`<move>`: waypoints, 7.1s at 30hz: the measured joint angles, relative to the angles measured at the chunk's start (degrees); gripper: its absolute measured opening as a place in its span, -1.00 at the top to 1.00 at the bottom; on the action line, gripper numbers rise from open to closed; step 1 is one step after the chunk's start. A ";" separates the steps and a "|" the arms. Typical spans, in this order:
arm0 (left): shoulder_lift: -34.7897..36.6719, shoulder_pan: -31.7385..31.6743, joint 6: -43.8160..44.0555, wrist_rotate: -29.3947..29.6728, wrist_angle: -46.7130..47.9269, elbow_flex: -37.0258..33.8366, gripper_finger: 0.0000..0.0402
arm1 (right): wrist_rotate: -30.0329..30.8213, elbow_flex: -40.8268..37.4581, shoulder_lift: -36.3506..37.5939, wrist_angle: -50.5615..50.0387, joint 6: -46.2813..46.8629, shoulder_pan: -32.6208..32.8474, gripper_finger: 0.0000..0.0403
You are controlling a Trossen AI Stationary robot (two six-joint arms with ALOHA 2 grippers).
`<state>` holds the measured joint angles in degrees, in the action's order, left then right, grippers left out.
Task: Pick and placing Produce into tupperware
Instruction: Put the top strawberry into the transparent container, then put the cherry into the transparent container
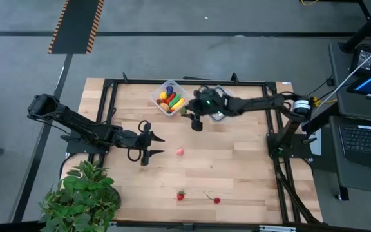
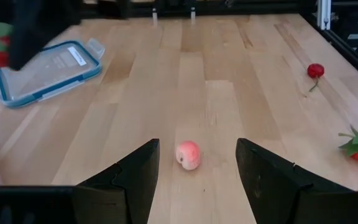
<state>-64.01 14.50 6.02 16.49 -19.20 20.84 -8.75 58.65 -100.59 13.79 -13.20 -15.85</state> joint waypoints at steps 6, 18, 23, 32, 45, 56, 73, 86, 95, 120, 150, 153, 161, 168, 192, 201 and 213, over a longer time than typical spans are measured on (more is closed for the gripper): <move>-0.02 0.00 -0.04 0.00 0.56 0.00 -0.03 | -5.81 13.97 -5.65 -14.30 -5.26 -3.71 0.31; -0.02 -0.01 -0.09 0.00 0.55 0.00 -0.03 | -11.97 39.02 -21.48 -37.90 -10.48 -9.85 0.31; -0.02 0.00 -0.11 0.00 0.68 0.00 -0.03 | -11.99 47.70 -27.49 -42.19 -11.43 -10.74 0.31; -0.02 -0.02 -0.13 0.00 0.74 0.00 -0.03 | -11.82 57.40 -33.99 -49.69 -11.36 -10.97 0.32; -0.02 0.00 -0.15 0.00 0.74 0.00 -0.03 | -8.84 57.55 -34.52 -54.13 -8.24 -12.01 0.32; -0.02 -0.01 -0.15 0.00 0.74 0.00 -0.03 | -8.41 57.55 -34.52 -54.12 -4.12 -12.01 0.20; -0.02 0.00 -0.17 0.00 0.74 0.00 -0.03 | -6.39 57.48 -30.51 -56.13 -2.50 -11.63 0.78; -0.02 -0.02 -0.45 0.02 0.74 0.00 -0.03 | -6.35 57.09 -24.60 -70.32 2.63 -10.00 0.98; -0.02 -0.02 -2.56 0.02 1.66 0.00 -0.03 | -8.19 43.63 -12.57 -59.83 4.13 -3.67 0.97; -0.02 0.00 1.36 0.01 -3.84 -0.02 -0.03 | -10.09 -17.99 42.59 -17.54 8.45 10.64 0.92; -0.02 -0.87 1.53 0.02 -4.45 -0.02 -0.03 | -15.35 -22.43 44.73 -24.33 25.51 17.45 0.92; -0.02 -0.87 1.49 0.02 -4.44 -0.02 -0.03 | -8.20 -20.19 43.95 -29.46 27.59 21.06 0.95; -0.02 -0.87 1.51 0.02 -3.93 -0.02 -0.03 | -1.83 -16.07 37.91 -32.89 29.44 31.19 0.97; -0.02 -0.87 1.52 0.02 -3.81 -0.02 -0.03 | 0.47 -10.64 28.95 -38.88 36.04 38.76 0.97; -0.06 -0.81 2.89 0.02 -1.81 -0.02 -0.03 | 9.71 20.54 -6.71 -64.53 48.80 53.86 0.98; -0.06 -0.83 2.88 0.02 -0.38 -0.02 -0.03 | 10.62 28.50 -11.77 -67.39 56.99 55.85 0.98; -0.06 -0.83 2.86 0.00 0.79 -0.02 -0.03 | 10.65 28.52 -11.92 -65.57 61.10 55.45 0.65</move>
<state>-64.07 13.67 8.88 16.49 -18.41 20.82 1.90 87.18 -112.51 -51.79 47.90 39.61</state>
